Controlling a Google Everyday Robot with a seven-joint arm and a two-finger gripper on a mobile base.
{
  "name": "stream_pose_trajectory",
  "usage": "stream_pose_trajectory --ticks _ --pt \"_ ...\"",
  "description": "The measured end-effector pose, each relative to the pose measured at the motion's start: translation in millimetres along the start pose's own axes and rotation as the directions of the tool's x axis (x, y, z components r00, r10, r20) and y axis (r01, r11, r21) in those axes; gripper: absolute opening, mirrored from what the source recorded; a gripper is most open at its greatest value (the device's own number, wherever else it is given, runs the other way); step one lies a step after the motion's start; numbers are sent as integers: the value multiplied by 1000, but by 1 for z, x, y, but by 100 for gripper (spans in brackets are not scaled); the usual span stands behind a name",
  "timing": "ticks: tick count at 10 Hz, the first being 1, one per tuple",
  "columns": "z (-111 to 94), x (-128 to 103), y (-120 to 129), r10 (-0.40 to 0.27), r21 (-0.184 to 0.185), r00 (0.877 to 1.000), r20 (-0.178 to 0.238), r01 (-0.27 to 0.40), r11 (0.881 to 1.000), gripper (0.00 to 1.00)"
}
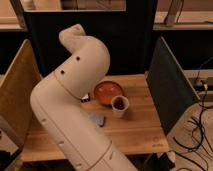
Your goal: Push the eraser across the table
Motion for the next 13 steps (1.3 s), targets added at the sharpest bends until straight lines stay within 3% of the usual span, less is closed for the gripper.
stream_pose_trajectory --ticks 2,3,4,6,7,8,9,10,11,13 --pt "24 5 5 68 -69 998 -16 -69 995 0" --pt "42 8 14 169 -176 986 -6 -168 970 0" --pt "48 8 18 236 -250 972 5 -227 941 0" --pt "51 5 26 376 -417 926 29 -331 847 0" --pt "49 3 27 411 -461 911 32 -351 815 0" --pt "49 3 28 426 -480 904 32 -360 800 0" --pt "49 2 28 427 -483 903 32 -360 798 0" --pt "49 1 29 422 -476 906 32 -358 803 0" --pt "49 -3 30 388 -453 920 48 -326 830 0" --pt "42 -24 34 259 -353 960 110 -205 913 0"
